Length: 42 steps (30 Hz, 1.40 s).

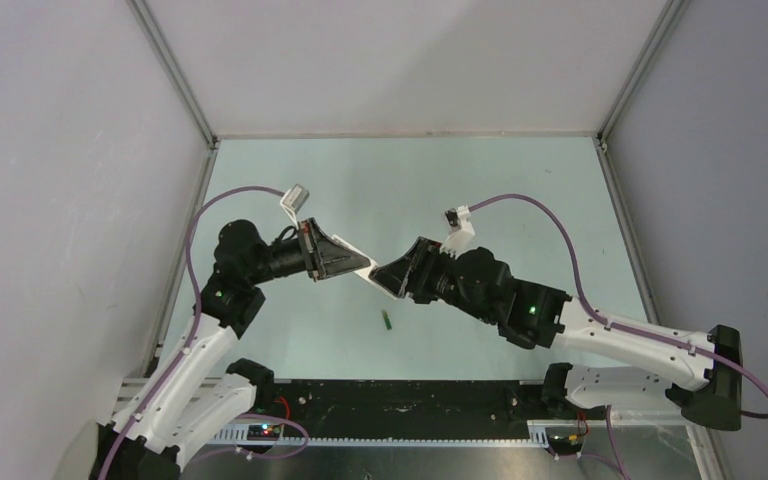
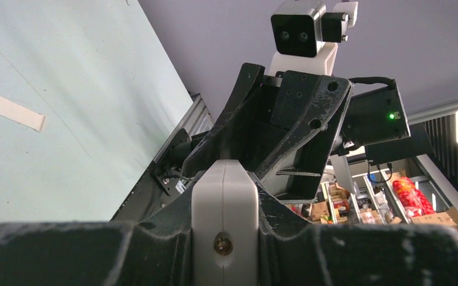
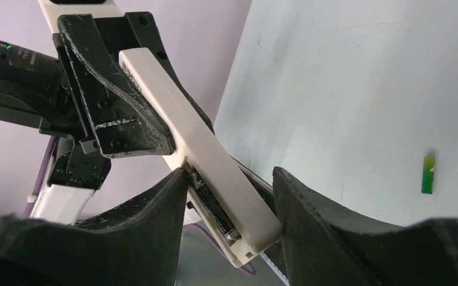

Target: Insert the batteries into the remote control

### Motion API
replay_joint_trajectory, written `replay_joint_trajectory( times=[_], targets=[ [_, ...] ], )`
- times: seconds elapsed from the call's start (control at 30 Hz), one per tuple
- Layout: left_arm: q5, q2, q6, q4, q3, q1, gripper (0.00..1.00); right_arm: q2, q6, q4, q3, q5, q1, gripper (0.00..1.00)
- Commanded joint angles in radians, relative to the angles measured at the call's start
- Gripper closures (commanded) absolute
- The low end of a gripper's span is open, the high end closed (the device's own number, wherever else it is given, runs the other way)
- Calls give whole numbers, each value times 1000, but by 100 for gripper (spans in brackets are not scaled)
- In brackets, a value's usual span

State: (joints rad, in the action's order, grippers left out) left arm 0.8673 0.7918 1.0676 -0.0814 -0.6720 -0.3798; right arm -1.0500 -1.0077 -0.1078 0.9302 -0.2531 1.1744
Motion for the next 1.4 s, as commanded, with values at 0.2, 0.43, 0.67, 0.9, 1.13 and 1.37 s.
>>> replay_joint_trajectory(
  times=[0.2, 0.43, 0.67, 0.9, 1.13, 1.37],
  targets=[
    [-29, -7, 66, -27, -72, -4, 100, 13, 6, 71, -10, 76, 3, 35],
    [-23, -7, 45, -27, -70, -5, 100, 39, 12, 96, -11, 81, -4, 11],
    [-1, -16, -16, -26, -45, -4, 100, 100, 54, 117, -11, 79, -21, 3],
    [45, -54, -94, -26, -55, -4, 100, 123, 83, 23, -11, 73, -41, 12],
    [57, -83, -120, -26, -58, -4, 100, 87, 113, 51, -11, 113, -44, 31],
    [44, -75, -103, -26, -56, -4, 100, 62, 139, 60, -11, 154, -43, 37]
  ],
)
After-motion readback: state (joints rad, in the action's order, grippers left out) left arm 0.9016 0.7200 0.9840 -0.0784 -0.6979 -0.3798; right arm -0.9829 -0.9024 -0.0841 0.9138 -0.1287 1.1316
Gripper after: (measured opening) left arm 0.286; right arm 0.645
